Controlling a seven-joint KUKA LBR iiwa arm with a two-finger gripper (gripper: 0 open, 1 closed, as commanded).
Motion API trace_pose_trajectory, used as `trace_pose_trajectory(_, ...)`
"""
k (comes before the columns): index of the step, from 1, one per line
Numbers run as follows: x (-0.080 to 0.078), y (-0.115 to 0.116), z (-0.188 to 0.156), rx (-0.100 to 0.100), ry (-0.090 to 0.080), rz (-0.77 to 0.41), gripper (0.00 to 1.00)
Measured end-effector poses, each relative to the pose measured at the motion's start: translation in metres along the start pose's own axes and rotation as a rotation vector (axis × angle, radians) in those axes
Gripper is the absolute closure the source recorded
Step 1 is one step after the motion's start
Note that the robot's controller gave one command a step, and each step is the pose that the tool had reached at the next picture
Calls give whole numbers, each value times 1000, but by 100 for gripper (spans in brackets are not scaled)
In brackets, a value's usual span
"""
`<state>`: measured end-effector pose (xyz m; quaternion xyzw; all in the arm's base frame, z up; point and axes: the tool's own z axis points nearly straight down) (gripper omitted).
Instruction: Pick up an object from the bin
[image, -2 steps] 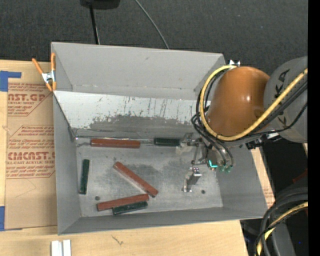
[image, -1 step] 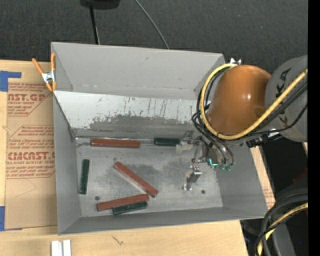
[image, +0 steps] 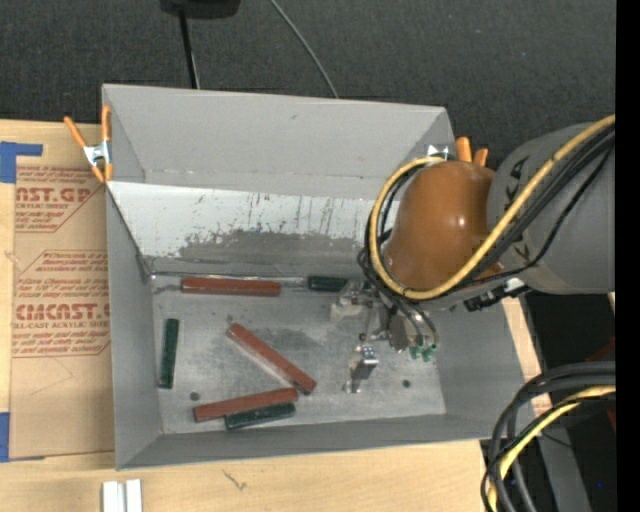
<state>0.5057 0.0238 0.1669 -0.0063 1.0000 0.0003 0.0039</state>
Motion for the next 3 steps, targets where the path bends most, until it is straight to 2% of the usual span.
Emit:
trace_pose_trajectory(1, -18, 50, 91, -1, -6, 40, 100)
trace_pose_trajectory(2, -18, 50, 91, -1, -6, 40, 100)
trace_pose_trajectory(3, -37, 68, -34, 0, 6, -1, 100)
